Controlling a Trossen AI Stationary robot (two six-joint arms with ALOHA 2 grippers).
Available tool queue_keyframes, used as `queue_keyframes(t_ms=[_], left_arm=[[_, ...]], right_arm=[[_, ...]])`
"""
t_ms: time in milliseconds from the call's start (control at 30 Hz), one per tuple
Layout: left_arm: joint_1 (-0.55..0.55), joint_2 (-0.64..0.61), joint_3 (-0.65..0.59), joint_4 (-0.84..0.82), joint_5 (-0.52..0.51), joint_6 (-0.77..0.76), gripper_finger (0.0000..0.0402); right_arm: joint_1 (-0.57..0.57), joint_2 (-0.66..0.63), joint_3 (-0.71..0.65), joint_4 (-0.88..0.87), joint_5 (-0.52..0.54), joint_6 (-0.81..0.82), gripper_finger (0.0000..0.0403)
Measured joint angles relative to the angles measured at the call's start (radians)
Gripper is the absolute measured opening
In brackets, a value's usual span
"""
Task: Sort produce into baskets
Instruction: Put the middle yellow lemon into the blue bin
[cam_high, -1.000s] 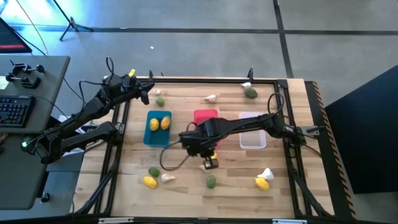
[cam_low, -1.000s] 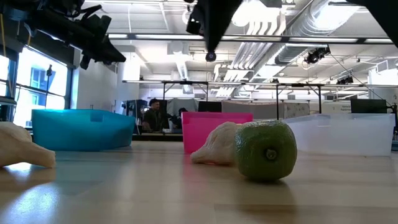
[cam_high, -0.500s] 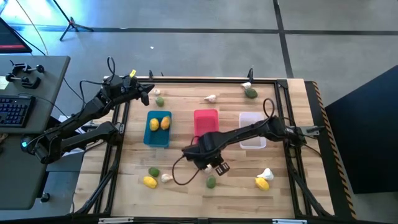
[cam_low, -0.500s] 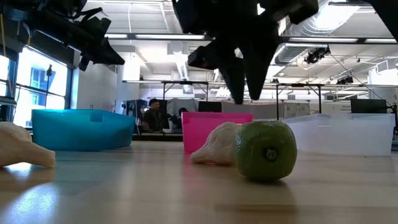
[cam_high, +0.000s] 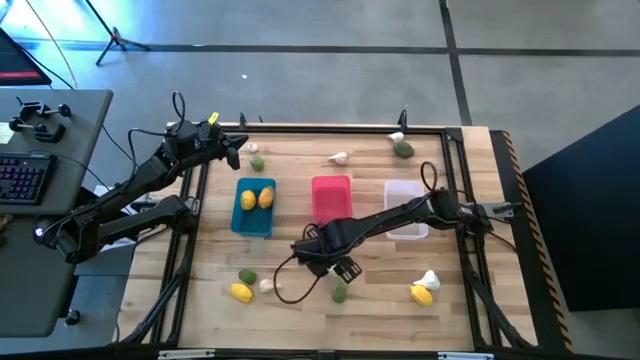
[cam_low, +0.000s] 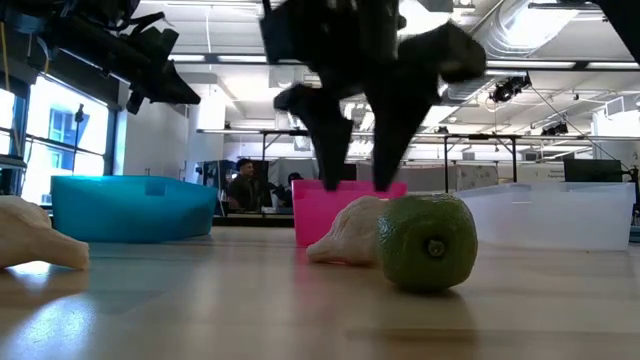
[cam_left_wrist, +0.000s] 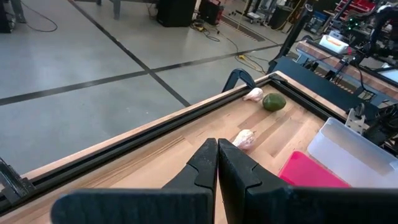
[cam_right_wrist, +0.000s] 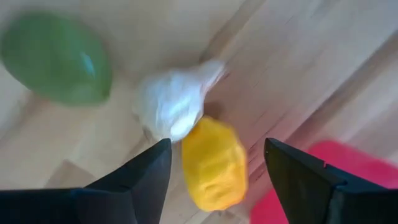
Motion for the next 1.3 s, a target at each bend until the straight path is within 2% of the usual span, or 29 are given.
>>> queue_keyframes(t_ms=[133,400,500,633,733,900,1100,1200,1300], left_arm=[[0.000,0.000,0.000,-0.010,0.000,0.000,0.0000],[0.000,0.000,0.000,-0.022,0.000,0.000,0.0000],[0.000,0.000,0.000,-0.022,0.000,0.000,0.0000],[0.000,0.000,0.000,-0.022,0.000,0.000,0.0000],[0.000,0.000,0.000,-0.022,0.000,0.000,0.0000],[0.000,0.000,0.000,-0.023,0.000,-0.005,0.0000],[-0.005,0.000,0.000,-0.037,0.009,-0.024,0.0000],[-0.018,-0.001,0.000,-0.037,0.009,-0.015,0.0000],[-0.031,-0.001,0.000,-0.036,0.010,-0.008,0.0000]], right_arm=[[0.001,0.001,-0.072,0.022,0.007,-0.053,0.0248],[-0.002,0.001,-0.164,0.083,-0.005,-0.009,0.0242],[-0.002,0.001,-0.178,0.081,-0.026,0.015,0.0215],[-0.002,0.001,-0.174,0.081,-0.050,0.034,0.0146],[-0.002,0.001,-0.139,0.075,-0.052,0.045,0.0112],[-0.018,-0.004,-0.006,0.036,-0.052,0.106,0.0112],[-0.071,-0.006,0.175,0.017,-0.052,0.268,0.0115],[-0.104,-0.006,0.225,0.098,-0.051,0.373,0.0117],[-0.136,-0.006,0.235,0.264,-0.041,0.493,0.0118]])
